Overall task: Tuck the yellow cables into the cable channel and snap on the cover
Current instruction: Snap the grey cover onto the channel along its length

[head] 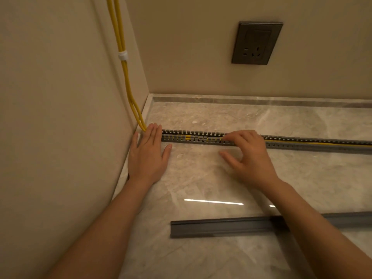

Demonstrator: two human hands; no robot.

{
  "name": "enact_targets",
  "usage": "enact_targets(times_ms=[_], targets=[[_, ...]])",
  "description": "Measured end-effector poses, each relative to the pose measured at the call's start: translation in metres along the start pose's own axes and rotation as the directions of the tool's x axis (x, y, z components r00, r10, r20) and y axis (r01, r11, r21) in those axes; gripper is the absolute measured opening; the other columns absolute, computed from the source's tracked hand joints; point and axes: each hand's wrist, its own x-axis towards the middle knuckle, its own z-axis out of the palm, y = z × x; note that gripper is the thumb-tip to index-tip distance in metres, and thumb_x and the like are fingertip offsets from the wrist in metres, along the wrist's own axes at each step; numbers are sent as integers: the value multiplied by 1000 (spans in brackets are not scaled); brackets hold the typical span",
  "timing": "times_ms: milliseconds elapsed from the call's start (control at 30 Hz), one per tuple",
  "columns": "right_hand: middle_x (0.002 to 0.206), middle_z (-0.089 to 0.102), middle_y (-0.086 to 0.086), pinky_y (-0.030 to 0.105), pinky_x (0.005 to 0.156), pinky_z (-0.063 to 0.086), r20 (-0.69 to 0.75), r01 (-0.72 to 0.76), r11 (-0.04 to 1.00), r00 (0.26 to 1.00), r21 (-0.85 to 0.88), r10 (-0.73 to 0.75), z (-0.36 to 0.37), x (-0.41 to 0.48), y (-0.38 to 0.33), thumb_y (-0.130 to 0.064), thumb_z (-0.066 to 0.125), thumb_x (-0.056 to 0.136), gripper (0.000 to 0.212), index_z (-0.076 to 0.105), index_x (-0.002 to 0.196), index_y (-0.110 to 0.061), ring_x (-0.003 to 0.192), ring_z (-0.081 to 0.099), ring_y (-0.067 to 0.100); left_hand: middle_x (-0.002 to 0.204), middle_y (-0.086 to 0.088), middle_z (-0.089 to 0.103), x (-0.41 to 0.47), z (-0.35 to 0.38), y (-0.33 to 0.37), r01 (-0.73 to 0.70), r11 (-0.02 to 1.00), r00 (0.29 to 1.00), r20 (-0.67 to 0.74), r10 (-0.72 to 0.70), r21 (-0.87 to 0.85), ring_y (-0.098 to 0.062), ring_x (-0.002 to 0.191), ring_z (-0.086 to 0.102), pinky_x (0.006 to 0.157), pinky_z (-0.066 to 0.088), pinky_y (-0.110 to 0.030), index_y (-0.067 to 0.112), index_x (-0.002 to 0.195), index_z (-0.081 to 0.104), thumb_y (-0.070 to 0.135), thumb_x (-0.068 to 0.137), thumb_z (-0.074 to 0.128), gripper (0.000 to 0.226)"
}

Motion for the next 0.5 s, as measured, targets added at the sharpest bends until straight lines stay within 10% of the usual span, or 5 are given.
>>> enact_targets(times_ms=[267, 500], targets=[[105, 55, -9, 24, 81, 37, 614, 261, 957, 737, 127, -283, -24, -47, -59, -71, 57, 69, 58, 56, 106, -26, 95, 48, 10, 154, -1, 23, 0, 1, 0, -2, 1000, 1000, 5, 2, -8, -10, 142, 14, 117, 8, -38, 15, 147, 22, 46, 95, 23, 60], [81, 60, -6, 25, 62, 45, 638, 536, 841, 672, -71, -375, -18, -67, -72, -49, 57, 80, 28, 60, 87, -22, 72, 57, 15, 152, -1, 28, -1, 1, 0, 2, 999, 1000, -3, -2, -40, -11, 142, 18, 116, 11, -39, 14, 146, 26, 44, 96, 25, 58]])
